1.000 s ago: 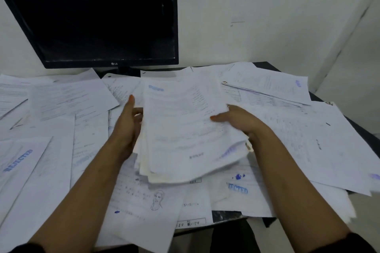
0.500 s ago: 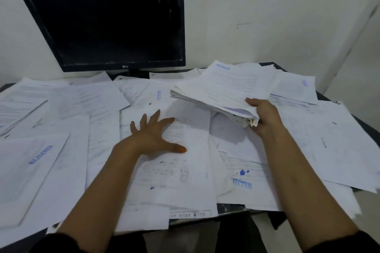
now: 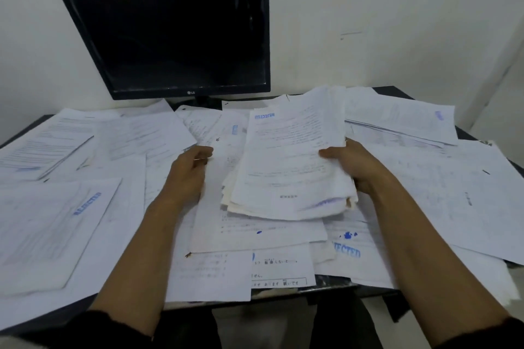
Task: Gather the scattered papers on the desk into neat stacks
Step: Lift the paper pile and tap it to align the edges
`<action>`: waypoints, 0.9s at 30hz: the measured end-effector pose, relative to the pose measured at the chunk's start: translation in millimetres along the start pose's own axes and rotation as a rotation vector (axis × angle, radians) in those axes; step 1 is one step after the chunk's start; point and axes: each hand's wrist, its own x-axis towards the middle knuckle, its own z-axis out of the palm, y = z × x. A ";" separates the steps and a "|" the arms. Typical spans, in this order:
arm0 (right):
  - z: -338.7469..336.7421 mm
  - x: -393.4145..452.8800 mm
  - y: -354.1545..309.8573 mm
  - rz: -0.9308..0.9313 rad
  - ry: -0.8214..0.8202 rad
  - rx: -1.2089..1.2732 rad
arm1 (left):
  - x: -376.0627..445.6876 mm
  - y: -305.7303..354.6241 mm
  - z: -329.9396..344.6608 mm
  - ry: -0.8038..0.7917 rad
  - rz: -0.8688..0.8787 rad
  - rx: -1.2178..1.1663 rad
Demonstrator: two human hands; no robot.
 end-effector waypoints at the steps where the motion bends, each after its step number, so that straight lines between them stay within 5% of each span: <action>1: 4.9 -0.8 -1.5 -0.015 0.007 -0.108 | -0.8 -2.4 -1.0 0.009 -0.013 -0.023; 5: 23.0 -1.4 -7.8 -0.020 -0.037 -0.336 | -4.6 -0.5 0.4 0.067 -0.032 -0.214; 14: 47.8 -4.2 0.3 0.057 -0.235 -0.226 | -8.0 1.9 -6.0 0.036 -0.044 -0.397; 19: 40.2 -7.2 0.1 0.031 -0.127 -0.061 | -9.4 10.6 -5.7 0.010 -0.121 -0.605; 27: 7.8 -9.2 -10.3 0.020 -0.004 -0.126 | -7.6 19.4 6.3 -0.174 -0.058 -0.343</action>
